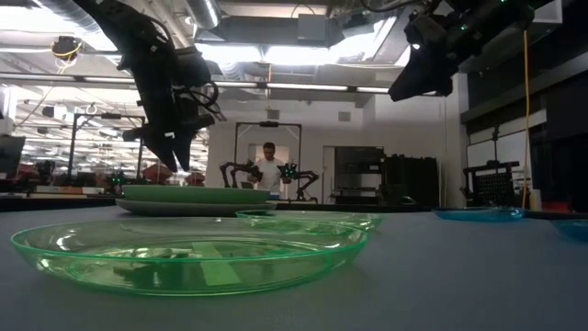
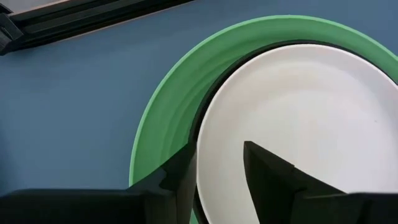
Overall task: Stack plastic plates
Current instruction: Stack the bottom light green plate on top of the white plate
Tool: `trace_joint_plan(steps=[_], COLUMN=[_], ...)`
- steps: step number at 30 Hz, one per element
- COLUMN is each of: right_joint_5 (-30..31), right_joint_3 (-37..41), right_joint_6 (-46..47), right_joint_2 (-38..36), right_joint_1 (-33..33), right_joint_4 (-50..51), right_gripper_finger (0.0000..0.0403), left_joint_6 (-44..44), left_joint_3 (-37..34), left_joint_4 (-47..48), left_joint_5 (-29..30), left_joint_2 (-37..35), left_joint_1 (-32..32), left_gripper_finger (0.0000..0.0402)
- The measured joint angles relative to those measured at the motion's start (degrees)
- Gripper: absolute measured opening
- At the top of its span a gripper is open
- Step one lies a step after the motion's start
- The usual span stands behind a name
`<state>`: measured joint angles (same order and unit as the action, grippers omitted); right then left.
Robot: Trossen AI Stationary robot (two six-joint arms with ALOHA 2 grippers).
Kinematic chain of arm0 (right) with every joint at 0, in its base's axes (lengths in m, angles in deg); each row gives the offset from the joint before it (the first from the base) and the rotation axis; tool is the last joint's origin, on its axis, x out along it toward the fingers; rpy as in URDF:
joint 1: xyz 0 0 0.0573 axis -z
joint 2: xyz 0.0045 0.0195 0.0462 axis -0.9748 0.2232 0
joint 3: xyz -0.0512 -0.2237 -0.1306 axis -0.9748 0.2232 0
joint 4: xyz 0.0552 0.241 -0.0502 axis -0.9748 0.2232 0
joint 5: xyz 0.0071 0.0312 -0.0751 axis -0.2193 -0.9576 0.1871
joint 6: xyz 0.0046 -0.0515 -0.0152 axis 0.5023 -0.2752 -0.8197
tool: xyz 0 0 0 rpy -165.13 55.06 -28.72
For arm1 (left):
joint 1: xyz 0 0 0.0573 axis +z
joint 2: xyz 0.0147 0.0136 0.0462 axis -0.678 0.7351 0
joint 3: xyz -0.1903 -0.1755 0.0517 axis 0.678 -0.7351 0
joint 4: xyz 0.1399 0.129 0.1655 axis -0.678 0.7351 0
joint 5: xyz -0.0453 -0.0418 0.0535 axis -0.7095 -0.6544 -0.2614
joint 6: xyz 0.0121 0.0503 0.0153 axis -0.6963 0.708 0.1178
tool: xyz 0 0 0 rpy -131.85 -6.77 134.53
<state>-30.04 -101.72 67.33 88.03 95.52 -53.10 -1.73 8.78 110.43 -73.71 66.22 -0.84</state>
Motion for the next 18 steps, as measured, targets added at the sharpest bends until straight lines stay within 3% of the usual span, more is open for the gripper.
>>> trace_joint_plan(steps=[10,18], right_joint_5=[0.0,0.0], right_joint_3=[0.0,0.0], right_joint_6=[0.0,0.0], right_joint_2=[0.0,0.0], right_joint_1=[0.0,0.0], right_joint_4=[1.2,1.3], right_gripper_finger=[0.0092,0.0092], left_joint_6=[-0.8,-4.8], left_joint_3=[0.0,0.0], left_joint_4=[0.0,-0.6], left_joint_5=[0.2,0.0], left_joint_2=[-5.8,-11.6], left_joint_1=[-1.1,-9.8], left_gripper_finger=[0.0125,0.0125])
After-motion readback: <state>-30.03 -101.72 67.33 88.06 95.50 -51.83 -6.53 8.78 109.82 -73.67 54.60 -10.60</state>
